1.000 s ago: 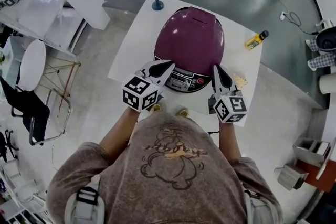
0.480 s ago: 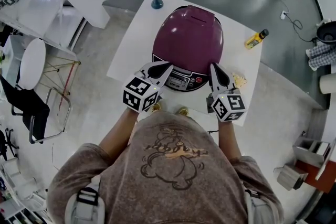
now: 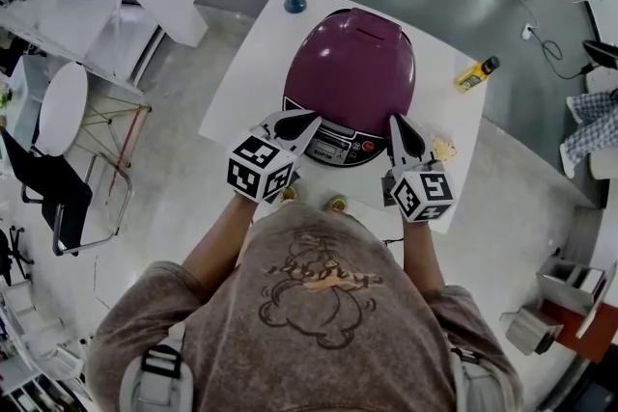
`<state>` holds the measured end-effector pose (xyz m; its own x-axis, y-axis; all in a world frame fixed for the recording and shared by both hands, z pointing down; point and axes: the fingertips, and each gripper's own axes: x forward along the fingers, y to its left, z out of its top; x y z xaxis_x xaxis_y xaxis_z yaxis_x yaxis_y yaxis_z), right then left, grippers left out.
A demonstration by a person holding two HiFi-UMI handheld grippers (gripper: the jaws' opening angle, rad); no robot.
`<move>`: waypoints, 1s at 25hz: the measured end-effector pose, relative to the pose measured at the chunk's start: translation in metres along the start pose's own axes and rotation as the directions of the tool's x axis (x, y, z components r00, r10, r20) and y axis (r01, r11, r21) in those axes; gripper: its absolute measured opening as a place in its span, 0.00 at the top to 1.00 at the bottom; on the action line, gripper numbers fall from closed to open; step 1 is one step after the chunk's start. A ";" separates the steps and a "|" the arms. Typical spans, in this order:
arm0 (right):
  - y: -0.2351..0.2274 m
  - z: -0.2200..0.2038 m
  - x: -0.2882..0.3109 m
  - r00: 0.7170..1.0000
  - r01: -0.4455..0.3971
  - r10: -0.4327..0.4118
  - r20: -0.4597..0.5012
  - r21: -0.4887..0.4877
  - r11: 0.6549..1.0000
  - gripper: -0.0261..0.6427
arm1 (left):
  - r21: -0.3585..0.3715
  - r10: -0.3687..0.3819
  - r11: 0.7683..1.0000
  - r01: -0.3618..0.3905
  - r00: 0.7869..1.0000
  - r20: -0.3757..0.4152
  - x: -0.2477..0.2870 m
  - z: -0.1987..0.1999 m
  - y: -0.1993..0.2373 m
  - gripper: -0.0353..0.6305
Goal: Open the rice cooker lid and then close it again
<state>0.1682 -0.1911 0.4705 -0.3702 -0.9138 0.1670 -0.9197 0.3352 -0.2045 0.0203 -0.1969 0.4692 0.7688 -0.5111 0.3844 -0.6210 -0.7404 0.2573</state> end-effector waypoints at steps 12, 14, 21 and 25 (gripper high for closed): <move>0.001 0.000 0.001 1.000 -0.006 0.006 -0.003 -0.002 1.000 0.96 | -0.040 0.003 0.999 -0.002 1.000 0.029 -0.002 0.002 0.002 0.91; 0.001 0.000 0.002 1.000 -0.007 0.007 -0.003 -0.001 1.000 0.96 | -0.053 0.004 0.999 -0.001 0.999 0.042 -0.003 0.004 0.004 0.91; 0.001 0.000 0.002 1.000 -0.009 0.009 -0.008 -0.005 1.000 0.96 | -0.034 0.013 0.999 -0.013 1.000 0.016 -0.001 0.003 0.002 0.91; 0.001 -0.001 0.003 1.000 -0.010 0.010 -0.007 -0.006 1.000 0.96 | -0.028 0.018 0.999 -0.018 1.000 0.004 0.001 0.001 0.003 0.91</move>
<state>0.1662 -0.1937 0.4721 -0.3801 -0.9088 0.1719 -0.9168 0.3456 -0.2001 0.0193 -0.2002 0.4697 0.7582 -0.5261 0.3851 -0.6385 -0.7187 0.2753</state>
